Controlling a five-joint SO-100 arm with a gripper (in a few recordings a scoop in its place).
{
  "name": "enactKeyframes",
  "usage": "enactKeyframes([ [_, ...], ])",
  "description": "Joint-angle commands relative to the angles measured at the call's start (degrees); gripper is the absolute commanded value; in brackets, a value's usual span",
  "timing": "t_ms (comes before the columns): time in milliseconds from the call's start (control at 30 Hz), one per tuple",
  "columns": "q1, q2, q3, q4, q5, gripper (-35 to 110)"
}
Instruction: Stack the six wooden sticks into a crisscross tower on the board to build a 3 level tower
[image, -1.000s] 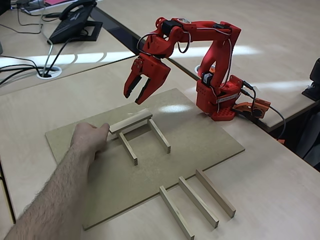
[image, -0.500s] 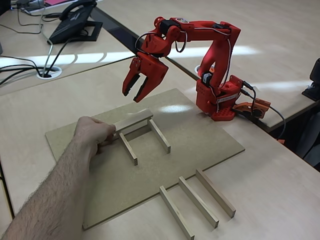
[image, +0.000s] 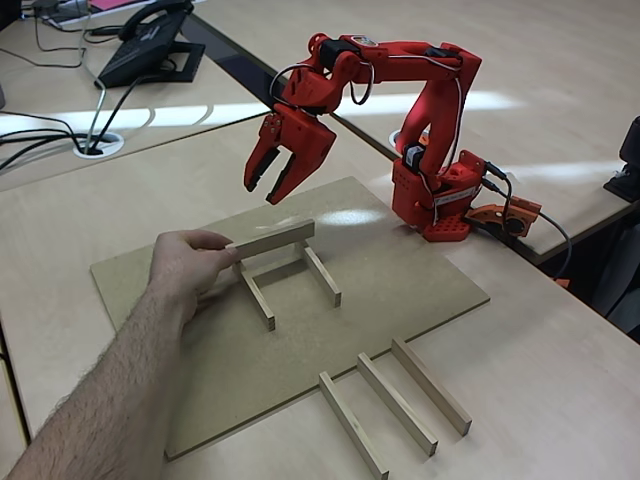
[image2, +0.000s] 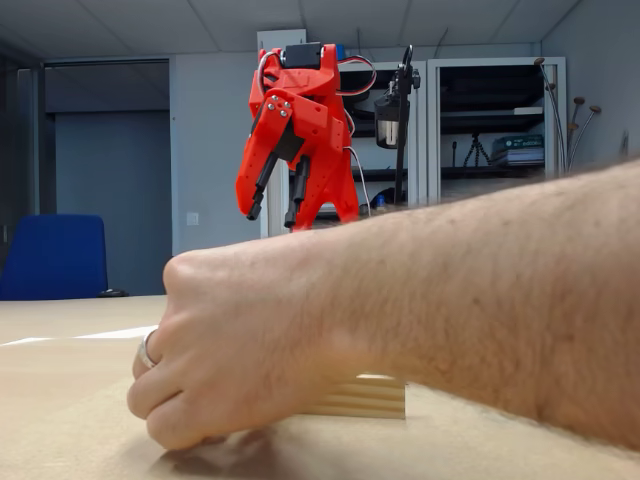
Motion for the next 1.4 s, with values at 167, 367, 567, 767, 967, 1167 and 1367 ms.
enactKeyframes([
  [167,0.53,0.0,-0.79,-0.62,0.18,15],
  [367,0.88,-1.14,-1.41,-1.32,-0.44,14],
  [567,-0.88,-2.81,-5.71,0.53,-2.02,15],
  [767,-5.54,-4.31,-9.49,2.64,-2.55,14],
  [967,-12.57,-4.75,-10.46,2.37,-2.37,14],
  [1167,-22.41,-7.56,-11.25,1.14,-1.41,13],
  [1367,-33.22,-19.07,-21.62,1.49,0.0,13],
])
